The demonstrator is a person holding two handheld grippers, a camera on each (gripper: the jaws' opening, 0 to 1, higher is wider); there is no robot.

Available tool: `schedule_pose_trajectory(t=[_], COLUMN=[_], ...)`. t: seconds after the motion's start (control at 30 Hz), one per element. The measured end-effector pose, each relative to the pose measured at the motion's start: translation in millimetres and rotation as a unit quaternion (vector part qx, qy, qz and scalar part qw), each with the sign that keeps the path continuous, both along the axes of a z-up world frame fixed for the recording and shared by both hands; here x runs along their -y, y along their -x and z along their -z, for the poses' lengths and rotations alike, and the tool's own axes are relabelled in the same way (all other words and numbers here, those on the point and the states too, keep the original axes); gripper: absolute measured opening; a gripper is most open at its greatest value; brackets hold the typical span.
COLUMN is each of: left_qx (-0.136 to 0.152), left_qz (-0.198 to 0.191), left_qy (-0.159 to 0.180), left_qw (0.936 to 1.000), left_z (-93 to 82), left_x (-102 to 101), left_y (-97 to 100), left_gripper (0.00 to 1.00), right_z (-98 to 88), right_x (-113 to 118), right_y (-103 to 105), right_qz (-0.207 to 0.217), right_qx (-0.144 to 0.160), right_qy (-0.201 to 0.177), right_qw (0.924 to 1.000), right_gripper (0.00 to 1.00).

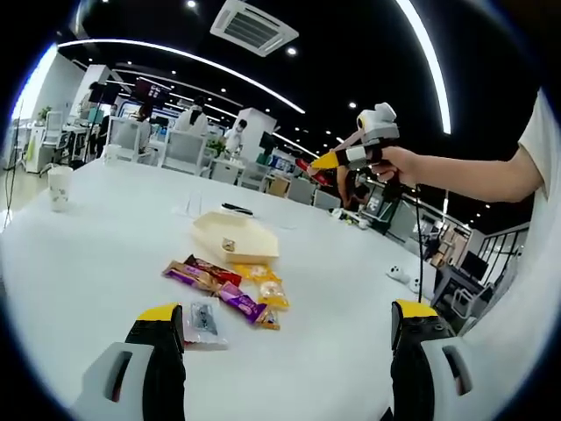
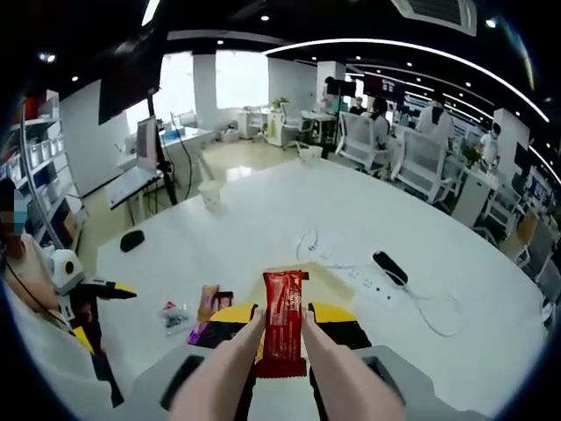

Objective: Place the target food into the container with the food tongs after gripping and lifting it, then release it inside without dropping or visibly crushing the food.

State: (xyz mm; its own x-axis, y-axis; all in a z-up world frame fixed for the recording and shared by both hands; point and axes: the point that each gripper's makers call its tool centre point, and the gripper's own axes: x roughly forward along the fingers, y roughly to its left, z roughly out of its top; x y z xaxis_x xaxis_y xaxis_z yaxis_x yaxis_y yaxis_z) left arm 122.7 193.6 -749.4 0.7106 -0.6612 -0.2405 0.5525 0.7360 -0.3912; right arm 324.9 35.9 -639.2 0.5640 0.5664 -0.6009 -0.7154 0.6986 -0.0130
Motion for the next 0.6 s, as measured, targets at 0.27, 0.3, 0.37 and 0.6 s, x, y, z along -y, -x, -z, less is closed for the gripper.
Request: schedule_pose_trajectory(t=[0.27,0.3,0.37,0.6], left_qx=[0.0,-0.001,-0.002,-0.005], left_qz=[-0.003,-0.003,-0.002,0.004], left_qy=[0.0,-0.001,-0.002,-0.006], left_qw=[1.0,1.0,1.0,1.0], left_z=[-0.9,-0.6,0.4,0.2], left_x=[-3,-3,-3,-4], left_y=[-2.1,-2.2,-2.6,-3.2], left_gripper=[0.99,0.99,0.99,0.99], right_z=[6.9,7.2,8.2,17.8], right_x=[2,2,3,7], right_y=[-9,-10,-11,-19], right_qz=[0.009,0.01,0.012,0.023], right_qx=[-0.006,-0.006,-0.006,-0.016], right_qy=[-0.004,-0.004,-0.003,-0.006], right_qw=[0.9999,0.9999,0.9999,0.9996], right_gripper=[0.22,0.22,0.22,0.22])
